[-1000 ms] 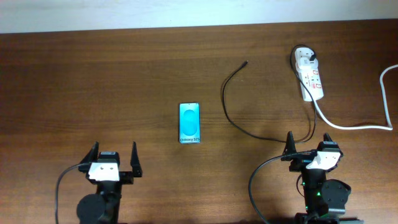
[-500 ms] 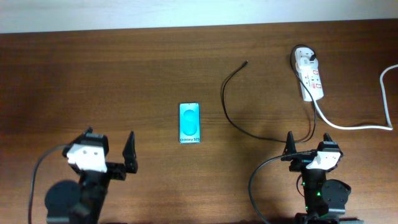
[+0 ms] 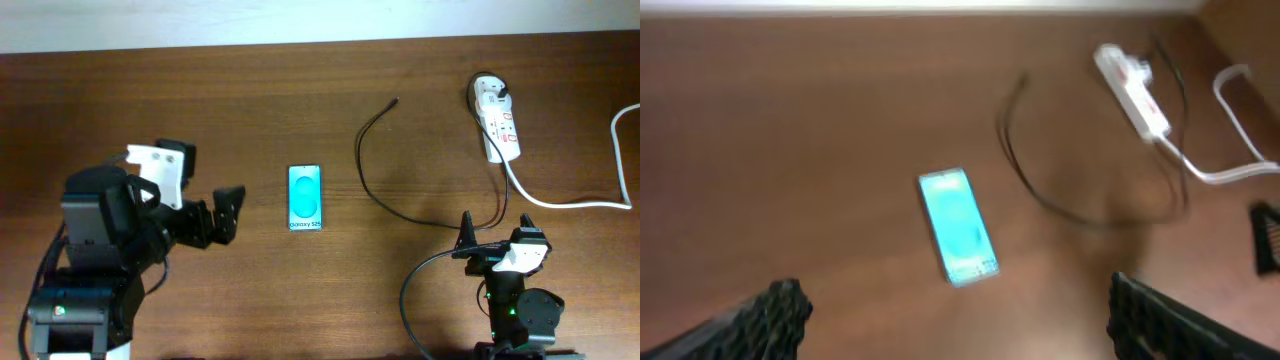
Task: Plug charger to phone and switch on socket
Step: 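Move the left gripper forward and lower it over the phone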
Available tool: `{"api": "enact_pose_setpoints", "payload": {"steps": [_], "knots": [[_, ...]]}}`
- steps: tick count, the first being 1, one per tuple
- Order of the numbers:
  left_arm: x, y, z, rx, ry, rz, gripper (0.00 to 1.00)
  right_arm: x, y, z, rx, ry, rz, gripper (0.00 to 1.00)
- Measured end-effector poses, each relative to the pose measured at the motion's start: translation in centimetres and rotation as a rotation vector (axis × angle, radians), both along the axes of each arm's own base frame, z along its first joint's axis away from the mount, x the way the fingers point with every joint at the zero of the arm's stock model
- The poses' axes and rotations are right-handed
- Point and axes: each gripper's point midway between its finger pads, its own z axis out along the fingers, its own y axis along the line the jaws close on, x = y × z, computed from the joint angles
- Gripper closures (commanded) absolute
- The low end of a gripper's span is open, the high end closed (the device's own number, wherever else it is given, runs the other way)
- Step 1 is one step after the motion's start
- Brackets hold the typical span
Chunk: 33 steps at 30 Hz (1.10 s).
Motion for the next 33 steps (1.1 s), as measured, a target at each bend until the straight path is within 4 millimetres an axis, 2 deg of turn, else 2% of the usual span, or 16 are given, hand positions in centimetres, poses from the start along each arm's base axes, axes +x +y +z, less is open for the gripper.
{"api": "enact_pose_setpoints", "payload": {"steps": [2, 5, 10, 14, 16, 19, 23, 24, 25, 29, 30, 33], "knots": [[-0.7, -0.4, -1.0, -0.018, 0.063, -0.019, 0.01, 0.0, 0.0, 0.0, 0.001, 0.000, 0.000, 0.02], [-0.7, -0.7, -1.2, -0.033, 0.080, -0.030, 0.01, 0.0, 0.0, 0.0, 0.001, 0.000, 0.000, 0.02], [0.7, -0.5, -2.9, -0.068, 0.188, 0.057, 0.01, 0.0, 0.0, 0.0, 0.001, 0.000, 0.000, 0.02], [3.6, -2.8, -4.0, 0.004, 0.285, 0.076, 0.01, 0.0, 0.0, 0.0, 0.001, 0.000, 0.000, 0.02], [5.9, -4.4, -3.1, 0.067, 0.288, 0.106, 0.01, 0.0, 0.0, 0.0, 0.001, 0.000, 0.000, 0.01], [8.6, -6.7, -3.1, 0.138, 0.292, 0.138, 0.01, 0.0, 0.0, 0.0, 0.000, 0.000, 0.000, 0.02], [10.4, -8.8, -8.6, 0.244, 0.408, 0.191, 0.01, 0.0, 0.0, 0.0, 0.001, 0.000, 0.000, 0.02], [10.5, -8.9, -9.1, 0.248, 0.419, 0.203, 0.01, 0.0, 0.0, 0.0, 0.001, 0.000, 0.000, 0.02], [10.6, -9.4, -11.2, 0.273, 0.470, 0.215, 0.01, 0.0, 0.0, 0.0, 0.001, 0.000, 0.000, 0.02], [10.7, -11.0, -15.3, 0.319, 0.553, 0.227, 0.01, 0.0, 0.0, 0.0, 0.001, 0.000, 0.000, 0.02], [10.7, -11.9, -17.6, 0.349, 0.586, 0.216, 0.01, 0.0, 0.0, 0.0, 0.001, 0.000, 0.000, 0.02], [10.9, -12.5, -21.0, 0.385, 0.640, 0.224, 0.01, 0.0, 0.0, 0.0, 0.001, 0.000, 0.000, 0.02]]}}
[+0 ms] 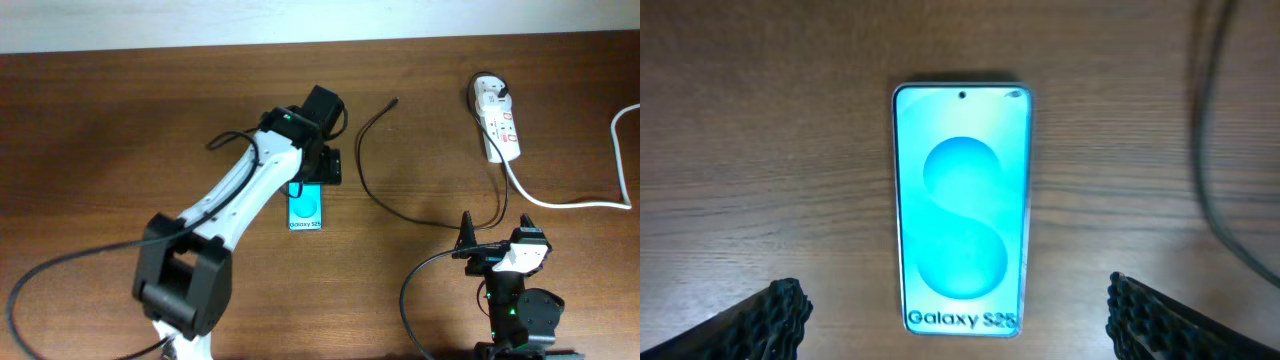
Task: Plug charger to phone and switch on socket
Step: 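Move the left gripper forward and lower it over the phone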
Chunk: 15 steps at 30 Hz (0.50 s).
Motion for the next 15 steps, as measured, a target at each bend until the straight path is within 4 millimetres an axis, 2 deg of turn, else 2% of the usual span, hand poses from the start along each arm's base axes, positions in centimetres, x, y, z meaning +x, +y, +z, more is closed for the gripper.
{"api": "enact_pose_setpoints", "payload": {"steps": [2, 10, 15], "knots": [[-0.1, 0.1, -2.0, 0.026, 0.039, 0.017, 0.01, 0.0, 0.0, 0.0, 0.000, 0.000, 0.000, 0.02], [0.5, 0.2, -5.3, 0.063, 0.062, 0.021, 0.01, 0.0, 0.0, 0.0, 0.000, 0.000, 0.000, 0.02], [-0.1, 0.6, -7.5, 0.072, 0.067, 0.007, 0.01, 0.0, 0.0, 0.0, 0.000, 0.000, 0.000, 0.02]]}}
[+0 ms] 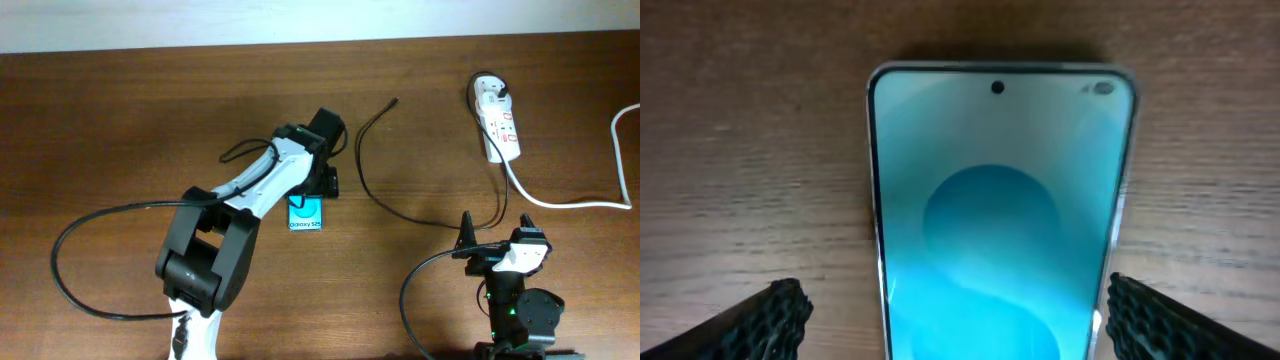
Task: Plug charger to phone and switch on socket
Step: 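Move the left gripper forward and lower it over the phone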
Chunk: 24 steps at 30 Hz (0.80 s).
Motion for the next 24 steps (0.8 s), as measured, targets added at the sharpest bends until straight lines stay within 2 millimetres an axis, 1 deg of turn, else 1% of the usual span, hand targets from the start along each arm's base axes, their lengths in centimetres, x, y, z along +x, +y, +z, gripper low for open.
{"api": "enact_pose_setpoints", "payload": {"steps": [4, 8, 13, 18, 22, 23, 24], "knots": [[-0.4, 0.2, -0.8, 0.005, 0.006, -0.013, 0.01, 0.0, 0.0, 0.0, 0.000, 0.000, 0.000, 0.02], [-0.3, -0.3, -1.1, -0.028, -0.004, -0.030, 0.01, 0.0, 0.0, 0.0, 0.000, 0.000, 0.000, 0.02], [-1.2, -0.7, -1.3, -0.058, 0.034, -0.045, 0.01, 0.0, 0.0, 0.0, 0.000, 0.000, 0.000, 0.02], [-1.7, -0.7, -1.4, -0.064, 0.054, -0.046, 0.01, 0.0, 0.0, 0.0, 0.000, 0.000, 0.000, 0.02], [-1.8, -0.7, -1.5, -0.080, 0.036, -0.047, 0.00, 0.0, 0.0, 0.0, 0.000, 0.000, 0.000, 0.02], [-1.8, -0.7, -1.5, -0.083, 0.032, -0.048, 0.02, 0.0, 0.0, 0.0, 0.000, 0.000, 0.000, 0.02], [-1.8, -0.8, -1.5, -0.083, 0.030, -0.051, 0.08, 0.0, 0.0, 0.0, 0.000, 0.000, 0.000, 0.02]]}}
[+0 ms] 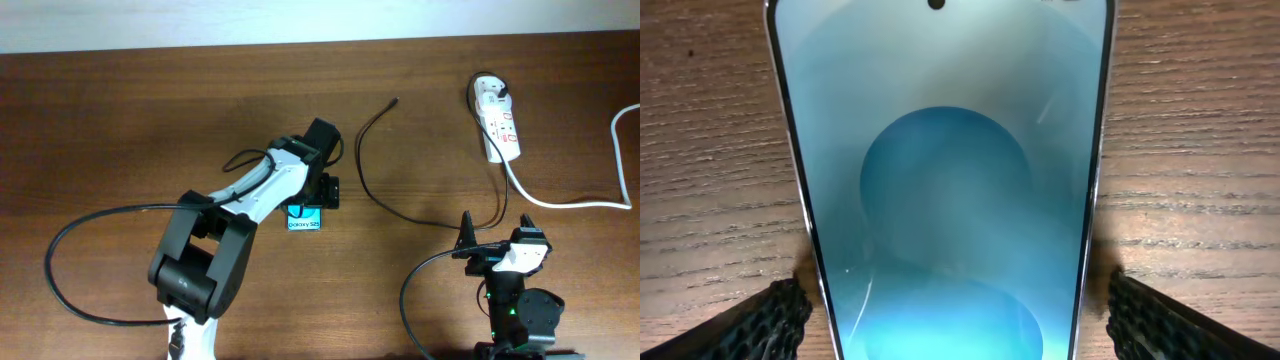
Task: Plug charger to phone and switch on socket
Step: 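Move the left gripper forward and lower it over the phone, then close the left gripper on the phone's bottom edge and lift it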
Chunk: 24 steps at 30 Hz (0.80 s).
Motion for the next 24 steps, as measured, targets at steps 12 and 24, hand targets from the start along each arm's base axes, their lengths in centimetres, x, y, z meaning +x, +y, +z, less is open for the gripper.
{"api": "enact_pose_setpoints", "payload": {"steps": [12, 24], "knots": [[0.06, -0.04, 0.05, -0.001, -0.004, -0.014, 0.40, 0.00, 0.00, 0.01, 0.000, 0.000, 0.000, 0.01], [0.84, -0.61, 0.10, -0.013, -0.046, -0.012, 0.01, 0.00, 0.00, 0.01, 0.000, 0.000, 0.000, 0.02]]}}
